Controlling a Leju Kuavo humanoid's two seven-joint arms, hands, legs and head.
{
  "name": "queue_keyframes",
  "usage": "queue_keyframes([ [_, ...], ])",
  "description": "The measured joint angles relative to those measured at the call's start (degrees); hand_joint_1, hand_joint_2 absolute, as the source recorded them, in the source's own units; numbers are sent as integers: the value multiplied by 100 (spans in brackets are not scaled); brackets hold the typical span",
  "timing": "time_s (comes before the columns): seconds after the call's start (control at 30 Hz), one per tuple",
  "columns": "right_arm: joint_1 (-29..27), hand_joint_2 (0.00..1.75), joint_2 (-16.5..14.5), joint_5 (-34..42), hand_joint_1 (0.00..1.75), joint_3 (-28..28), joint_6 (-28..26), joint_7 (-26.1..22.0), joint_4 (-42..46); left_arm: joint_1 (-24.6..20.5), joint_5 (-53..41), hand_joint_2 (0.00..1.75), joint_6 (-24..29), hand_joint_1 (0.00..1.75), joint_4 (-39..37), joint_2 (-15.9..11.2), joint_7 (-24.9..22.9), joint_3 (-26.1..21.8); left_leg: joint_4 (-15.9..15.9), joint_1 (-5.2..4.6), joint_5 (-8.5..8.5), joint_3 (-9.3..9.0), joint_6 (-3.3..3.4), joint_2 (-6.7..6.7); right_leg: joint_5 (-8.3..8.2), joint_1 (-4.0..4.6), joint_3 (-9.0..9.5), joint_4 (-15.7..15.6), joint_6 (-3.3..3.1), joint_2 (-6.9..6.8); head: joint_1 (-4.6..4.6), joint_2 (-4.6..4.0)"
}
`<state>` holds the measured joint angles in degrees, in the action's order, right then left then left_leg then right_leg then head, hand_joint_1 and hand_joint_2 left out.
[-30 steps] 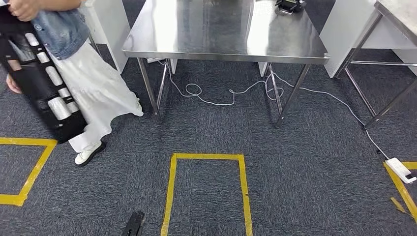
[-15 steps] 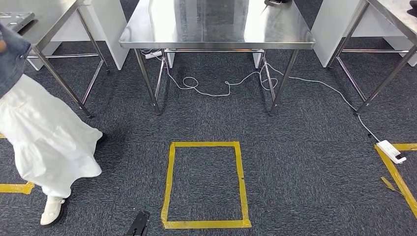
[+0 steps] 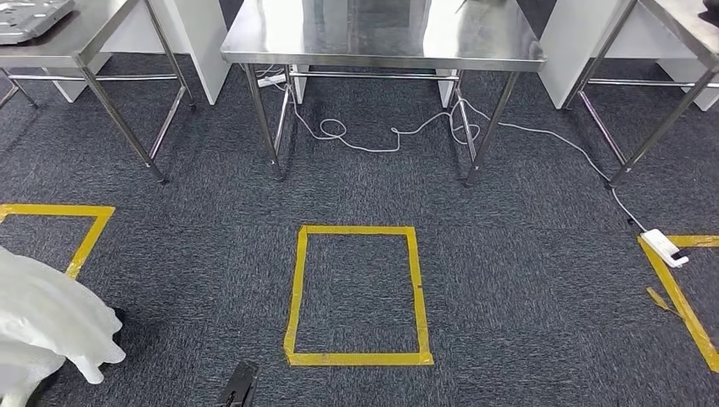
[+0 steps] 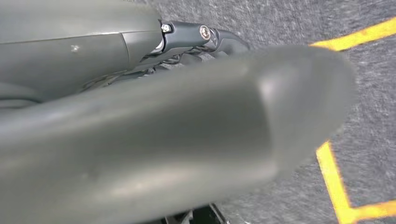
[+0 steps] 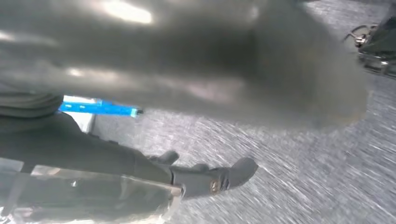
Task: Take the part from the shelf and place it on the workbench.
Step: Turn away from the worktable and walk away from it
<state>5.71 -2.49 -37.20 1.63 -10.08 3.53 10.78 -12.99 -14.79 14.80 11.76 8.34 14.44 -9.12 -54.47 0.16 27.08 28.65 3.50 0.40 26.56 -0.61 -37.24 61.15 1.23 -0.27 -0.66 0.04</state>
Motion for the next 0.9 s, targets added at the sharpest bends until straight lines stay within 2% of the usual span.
queue_keyframes([
  [0.03, -5, 87, 5, -10, 0, 0, -3, 1, 0, -1, -5, 0, -2, 0, 0, 8, -6, 1, 0, -9, -63, 97, 18, 4, 287, -4, -128, 377, -34, 7, 12, 1],
  [0.07, -10, 131, 6, -19, 0, 0, -4, 2, 0, 1, -9, 0, -3, 0, 0, 12, -5, 1, -2, -13, -127, 188, 17, 11, 496, -10, -224, 780, -34, 8, 23, 1],
  [0.1, -13, 175, 8, -26, 0, 1, -5, 3, 0, 4, -14, 0, -2, 0, 0, 14, 1, 1, -5, -16, -190, 284, 10, 22, 579, -13, -273, 1120, 3, 9, 23, 1],
  [0.13, -16, 175, 11, -34, 0, 1, -6, 9, 0, 6, -22, 0, 0, 0, 0, 14, 9, 1, -7, -17, -251, 363, -1, 33, 520, -15, -246, 1304, 69, 9, 25, 1],
  [0.17, -20, 175, 15, -38, 0, 1, -6, 20, 0, 6, -36, 0, 2, 0, 0, 15, 17, 3, -11, -17, -316, 437, -17, 44, 372, -16, -121, 1290, 142, 9, 26, 1],
  [0.2, -22, 175, 19, -38, 0, 1, -5, 34, 0, 6, -49, 0, 3, 0, 0, 17, 20, 6, -15, -17, -375, 495, -36, 51, 218, -16, 115, 1049, 189, 8, 27, 1],
  [0.23, -23, 175, 22, -33, 0, 1, -5, 49, 0, 6, -63, 0, 4, 0, 0, 20, 18, 12, -19, -23, -428, 539, -60, 53, 137, -12, 449, 630, 197, 8, 29, 1],
  [0.27, -23, 175, 26, -24, 0, 1, -5, 61, 0, 5, -73, 0, 4, 0, 0, 24, 12, 20, -29, -34, -477, 579, -86, 55, 151, 2, 807, 114, 173, 10, 27, 1],
  [0.3, -22, 175, 27, -15, 0, 1, -4, 67, 0, 2, -79, 0, 4, 0, 0, 27, 6, 28, -41, -48, -522, 607, -110, 58, 223, 17, 1083, -329, 133, 12, 23, 1],
  [0.33, -19, 175, 27, -9, 0, 1, -4, 70, -1, -1, -82, 0, 7, 0, 0, 29, -7, 35, -52, -61, -564, 635, -132, 62, 306, 33, 1242, -623, 101, 16, 22, 0],
  [0.37, -18, 175, 26, -11, 0, 1, -4, 72, -1, -3, -85, 0, 9, 0, 0, 31, -22, 39, -63, -67, -604, 661, -153, 65, 352, 38, 1280, -762, 80, 21, 16, 0],
  [0.43, -27, 175, 19, -28, 0, 1, -1, 81, -4, -2, -90, 0, 17, 0, 0, 32, -57, 40, -129, -48, -579, 733, -199, 51, 334, -31, 1231, -776, 14, 20, 15, 0],
  [0.47, -36, 175, 18, -40, 0, 1, 1, 90, -5, 1, -95, 0, 19, 0, 0, 32, -68, 41, -266, -32, -457, 794, -229, 35, 307, -61, 1223, -778, -39, 11, 6, 1],
  [0.5, -41, 175, 17, -50, 0, 1, 4, 98, -6, 3, -103, 0, 21, 0, 0, 32, -78, 42, -546, -10, -249, 906, -265, 17, 275, -79, 1215, -780, -95, 0, 3, 1],
  [0.57, -45, 175, 17, -69, 0, 1, 14, 112, -7, 12, -122, 0, 21, 0, -1, 31, -92, 42, -1356, 25, 213, 1195, -336, -5, 228, -54, 1168, -764, -160, -17, -11, 1],
  [0.6, -47, 175, 15, -74, 0, 1, 21, 120, -7, 19, -130, 0, 21, 0, -2, 30, -99, 43, -1695, 41, 343, 1299, -363, -9, 214, -47, 1135, -745, -168, -19, -9, 1],
  [0.63, -50, 175, 15, -78, 0, 1, 26, 129, -8, 24, -133, 0, 21, 0, -2, 29, -103, 43, -1824, 53, 350, 1304, -378, -10, 209, -44, 1106, -719, -167, -18, -11, 1],
  [0.67, -51, 175, 15, -79, 0, 1, 28, 139, -8, 27, -137, 0, 21, 0, -2, 29, -106, 44, -1715, 66, 252, 1195, -383, -11, 209, -43, 1082, -688, -163, -15, -11, 1],
  [0.73, -47, 175, 12, -79, 0, 1, 28, 146, -9, 20, -140, 0, 22, 0, -1, 27, -109, 46, -975, 87, -48, 731, -358, -17, 215, -43, 1049, -636, -156, -3, -12, 1],
  [0.77, -41, 175, 9, -79, 0, 1, 28, 148, -9, 12, -142, 0, 22, 0, -1, 26, -109, 49, -610, 83, -140, 516, -333, -25, 215, -30, 1017, -621, -142, 3, -9, 1],
  [0.8, -36, 175, 6, -79, 0, 1, 29, 148, -9, 7, -143, 0, 22, 0, 0, 25, -109, 53, -365, 71, -174, 381, -308, -32, 211, -19, 997, -613, -124, 6, -7, 1],
  [0.87, -29, 175, 3, -80, 0, 1, 28, 150, -9, 5, -143, 0, 24, 0, -1, 25, -110, 67, -223, 40, -165, 334, -283, -40, 204, 22, 946, -596, -75, 6, -4, 1],
  [0.9, -29, 131, 4, -81, 0, 1, 28, 153, -9, 6, -143, 0, 25, 0, -1, 24, -110, 73, -213, 28, -169, 350, -285, -40, 206, 35, 939, -585, -60, 5, -4, 1],
])
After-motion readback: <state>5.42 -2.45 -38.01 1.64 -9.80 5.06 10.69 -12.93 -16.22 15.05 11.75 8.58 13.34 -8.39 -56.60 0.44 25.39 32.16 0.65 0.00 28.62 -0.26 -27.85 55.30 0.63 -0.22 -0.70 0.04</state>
